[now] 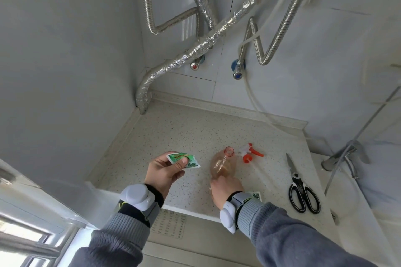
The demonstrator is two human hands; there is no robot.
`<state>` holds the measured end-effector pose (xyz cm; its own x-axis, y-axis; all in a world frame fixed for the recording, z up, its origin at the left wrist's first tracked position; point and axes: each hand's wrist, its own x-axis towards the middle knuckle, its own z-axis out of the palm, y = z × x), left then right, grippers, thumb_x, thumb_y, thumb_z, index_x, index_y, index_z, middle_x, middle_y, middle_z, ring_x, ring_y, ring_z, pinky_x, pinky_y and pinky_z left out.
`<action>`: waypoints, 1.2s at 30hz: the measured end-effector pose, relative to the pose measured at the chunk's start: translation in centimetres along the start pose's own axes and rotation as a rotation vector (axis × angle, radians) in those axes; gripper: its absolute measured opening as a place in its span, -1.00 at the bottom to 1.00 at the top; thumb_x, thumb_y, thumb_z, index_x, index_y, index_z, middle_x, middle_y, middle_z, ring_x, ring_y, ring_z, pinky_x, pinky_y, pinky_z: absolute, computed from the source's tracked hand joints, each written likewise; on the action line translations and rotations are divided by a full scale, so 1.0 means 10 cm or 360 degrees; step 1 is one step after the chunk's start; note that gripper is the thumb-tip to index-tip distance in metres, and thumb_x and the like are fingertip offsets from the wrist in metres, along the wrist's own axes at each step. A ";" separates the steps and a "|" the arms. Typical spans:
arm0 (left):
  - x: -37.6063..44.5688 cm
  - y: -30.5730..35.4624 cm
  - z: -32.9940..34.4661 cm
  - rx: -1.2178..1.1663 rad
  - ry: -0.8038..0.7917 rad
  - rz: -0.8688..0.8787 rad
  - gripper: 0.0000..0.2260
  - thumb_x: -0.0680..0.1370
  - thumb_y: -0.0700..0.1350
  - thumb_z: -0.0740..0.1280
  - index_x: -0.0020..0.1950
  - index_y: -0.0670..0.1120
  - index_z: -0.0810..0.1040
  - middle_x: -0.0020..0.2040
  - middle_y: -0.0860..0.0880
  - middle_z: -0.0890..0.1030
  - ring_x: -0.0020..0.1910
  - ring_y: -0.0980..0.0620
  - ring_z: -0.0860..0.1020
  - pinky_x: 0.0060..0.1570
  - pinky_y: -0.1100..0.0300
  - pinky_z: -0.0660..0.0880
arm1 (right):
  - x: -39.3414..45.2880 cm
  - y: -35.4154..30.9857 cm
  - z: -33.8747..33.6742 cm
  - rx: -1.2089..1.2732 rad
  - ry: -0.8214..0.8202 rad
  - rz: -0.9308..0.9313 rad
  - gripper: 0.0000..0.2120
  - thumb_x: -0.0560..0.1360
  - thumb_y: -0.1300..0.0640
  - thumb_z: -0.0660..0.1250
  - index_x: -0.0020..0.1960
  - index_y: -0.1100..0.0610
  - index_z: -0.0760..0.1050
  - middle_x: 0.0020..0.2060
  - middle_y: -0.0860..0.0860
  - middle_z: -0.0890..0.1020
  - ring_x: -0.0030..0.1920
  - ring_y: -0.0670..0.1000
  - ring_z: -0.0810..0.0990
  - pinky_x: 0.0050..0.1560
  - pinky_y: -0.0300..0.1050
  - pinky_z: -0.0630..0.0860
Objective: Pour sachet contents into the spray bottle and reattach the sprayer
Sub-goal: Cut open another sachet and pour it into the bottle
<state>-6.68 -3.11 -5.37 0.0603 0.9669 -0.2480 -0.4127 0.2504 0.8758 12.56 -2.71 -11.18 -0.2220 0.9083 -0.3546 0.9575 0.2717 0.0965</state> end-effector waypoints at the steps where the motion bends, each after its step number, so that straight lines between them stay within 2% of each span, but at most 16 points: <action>1: -0.01 0.00 0.01 0.0003 -0.0005 0.0003 -0.91 0.40 -0.30 0.43 -0.23 -0.13 0.68 -0.25 -0.11 0.69 -0.27 -0.01 0.62 -0.32 0.22 0.56 | -0.01 0.00 0.00 -0.0008 0.0003 -0.0009 -0.79 0.52 0.21 0.22 0.12 0.21 0.52 0.02 0.17 0.64 0.01 0.21 0.65 -0.16 -0.03 0.47; 6: -0.02 -0.02 0.07 0.0009 -0.0011 -0.0005 -0.94 0.40 -0.30 0.43 -0.20 -0.16 0.66 -0.24 -0.11 0.69 -0.26 -0.02 0.62 -0.31 0.21 0.57 | -0.16 0.13 -0.06 -0.0028 0.0103 -0.0003 -0.81 0.56 0.12 0.21 0.07 0.14 0.54 -0.05 0.13 0.66 -0.07 0.18 0.66 -0.22 -0.06 0.43; 10: 0.00 -0.05 0.18 0.0025 0.0000 -0.0037 -0.92 0.44 -0.33 0.42 -0.18 -0.17 0.65 -0.24 -0.10 0.69 -0.26 -0.01 0.63 -0.32 0.20 0.56 | -0.41 0.47 -0.05 0.0005 0.0238 0.0046 -0.80 0.58 0.06 0.15 0.10 0.12 0.46 -0.09 0.11 0.66 -0.10 0.17 0.66 -0.26 -0.07 0.39; 18: 0.01 -0.12 0.54 0.0072 -0.0098 -0.0057 -0.93 0.44 -0.33 0.42 -0.15 -0.19 0.66 -0.22 -0.16 0.71 -0.30 -0.01 0.65 -0.37 0.20 0.58 | -0.71 0.80 0.14 0.0060 -0.0029 0.0157 -0.76 0.59 0.10 0.13 0.17 0.16 0.47 0.04 0.16 0.61 0.02 0.20 0.62 -0.18 -0.06 0.38; 23: 0.05 -0.11 0.71 0.0102 -0.0048 -0.0020 -0.92 0.45 -0.33 0.42 -0.13 -0.17 0.65 -0.24 -0.13 0.71 -0.31 -0.02 0.67 -0.40 0.21 0.59 | -0.75 0.89 0.13 0.0273 0.0060 0.0254 -0.75 0.59 0.00 0.15 0.10 0.08 0.54 -0.02 0.09 0.65 -0.04 0.14 0.63 -0.15 -0.11 0.46; 27: 0.13 -0.04 0.77 0.0174 0.0018 0.0014 -0.92 0.46 -0.29 0.43 -0.10 -0.13 0.65 -0.22 -0.10 0.72 -0.26 -0.02 0.69 -0.37 0.22 0.59 | -0.68 0.97 -0.14 0.0435 0.0234 0.0313 -0.79 0.58 -0.05 0.19 0.00 0.00 0.57 -0.14 -0.01 0.68 -0.16 0.05 0.65 -0.16 -0.14 0.57; 30: 0.20 0.02 0.80 0.0282 0.0003 0.0024 -0.92 0.45 -0.26 0.45 -0.09 -0.12 0.65 -0.22 -0.07 0.73 -0.25 -0.01 0.70 -0.36 0.24 0.59 | -0.57 1.00 -0.51 0.0555 0.0401 0.0350 -0.82 0.56 -0.07 0.24 -0.02 -0.03 0.58 -0.13 -0.08 0.68 -0.17 -0.01 0.64 -0.12 -0.13 0.59; 33: 0.29 0.06 0.82 0.0420 -0.0021 0.0029 -0.93 0.45 -0.25 0.46 -0.10 -0.11 0.65 -0.23 -0.05 0.73 -0.28 0.01 0.69 -0.35 0.23 0.59 | -0.44 0.99 -0.90 0.0687 0.0511 0.0345 -0.81 0.56 -0.02 0.23 -0.04 0.03 0.59 -0.15 -0.05 0.69 -0.17 0.01 0.65 -0.10 -0.06 0.62; 36: 0.37 0.08 0.85 0.0543 -0.0065 0.0048 -0.93 0.45 -0.26 0.46 -0.11 -0.11 0.65 -0.25 -0.05 0.72 -0.31 0.04 0.67 -0.33 0.22 0.60 | -0.33 0.96 -1.28 0.0800 0.0556 0.0216 -0.81 0.55 0.07 0.23 -0.07 0.05 0.62 -0.14 -0.05 0.69 -0.16 -0.01 0.63 -0.06 -0.05 0.62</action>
<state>0.97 1.10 -2.02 0.0916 0.9736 -0.2092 -0.0877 0.2172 0.9722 20.08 1.02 2.83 -0.0579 0.9976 -0.0370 0.9321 0.0408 -0.3599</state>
